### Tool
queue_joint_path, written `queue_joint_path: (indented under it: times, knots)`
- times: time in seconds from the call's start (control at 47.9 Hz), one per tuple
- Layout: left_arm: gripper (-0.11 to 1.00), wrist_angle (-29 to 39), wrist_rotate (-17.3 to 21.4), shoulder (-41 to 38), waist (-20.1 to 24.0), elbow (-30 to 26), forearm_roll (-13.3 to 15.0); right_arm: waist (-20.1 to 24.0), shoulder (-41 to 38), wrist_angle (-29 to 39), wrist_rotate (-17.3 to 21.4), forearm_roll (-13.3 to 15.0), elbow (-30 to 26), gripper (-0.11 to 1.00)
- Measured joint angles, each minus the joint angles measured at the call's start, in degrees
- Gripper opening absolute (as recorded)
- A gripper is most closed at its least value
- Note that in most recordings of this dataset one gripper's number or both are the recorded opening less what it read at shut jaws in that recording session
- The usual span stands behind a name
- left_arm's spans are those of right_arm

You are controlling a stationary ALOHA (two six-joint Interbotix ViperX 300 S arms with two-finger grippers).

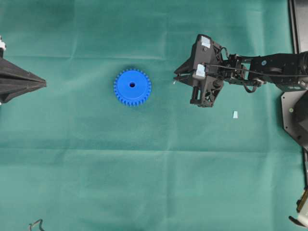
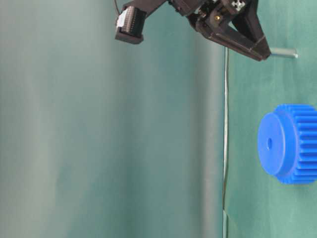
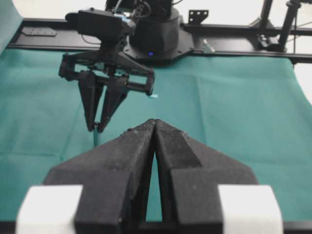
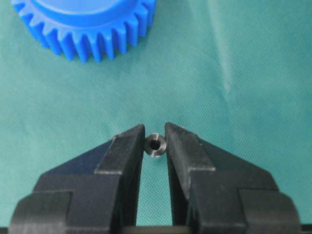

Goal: Insert the shaft into the center hole of the gear.
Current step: 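Carry the shaft left and position it above the gear's center hole, then lower the shaft with the right gripper into the gear's center hole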

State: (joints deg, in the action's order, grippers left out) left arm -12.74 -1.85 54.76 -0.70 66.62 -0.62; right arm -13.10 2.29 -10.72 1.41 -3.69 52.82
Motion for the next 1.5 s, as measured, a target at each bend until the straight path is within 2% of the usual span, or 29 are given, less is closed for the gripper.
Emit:
queue_joint_path:
  times: [0.376,0.48,0.689,0.877,1.295,1.503]
  knots:
    - [0.00,0.18,0.00,0.00,0.00,0.00,0.00,0.09,11.87,15.38,-0.09,0.00,-4.57,0.17]
    - [0.00,0.00,0.00,0.09,0.00,0.00,0.00,0.09,13.89,17.67,-0.18,0.00,-4.75,0.17]
    - [0.00,0.18,0.00,0.00,0.00,0.00,-0.09,0.35,14.41,18.11,0.00,0.00,-5.01,0.17]
    - [0.00,0.00,0.00,0.00,0.00,0.00,-0.09,1.49,11.16,17.31,0.00,0.09,-8.09,0.17]
    - [0.00,0.18,0.00,0.00,0.00,0.00,-0.09,4.22,-2.46,17.14,-0.35,0.53,-22.59,0.17]
    - [0.00,0.18,0.00,0.00,0.00,0.09,-0.09,4.13,-5.10,17.14,-0.44,0.53,-25.31,0.17]
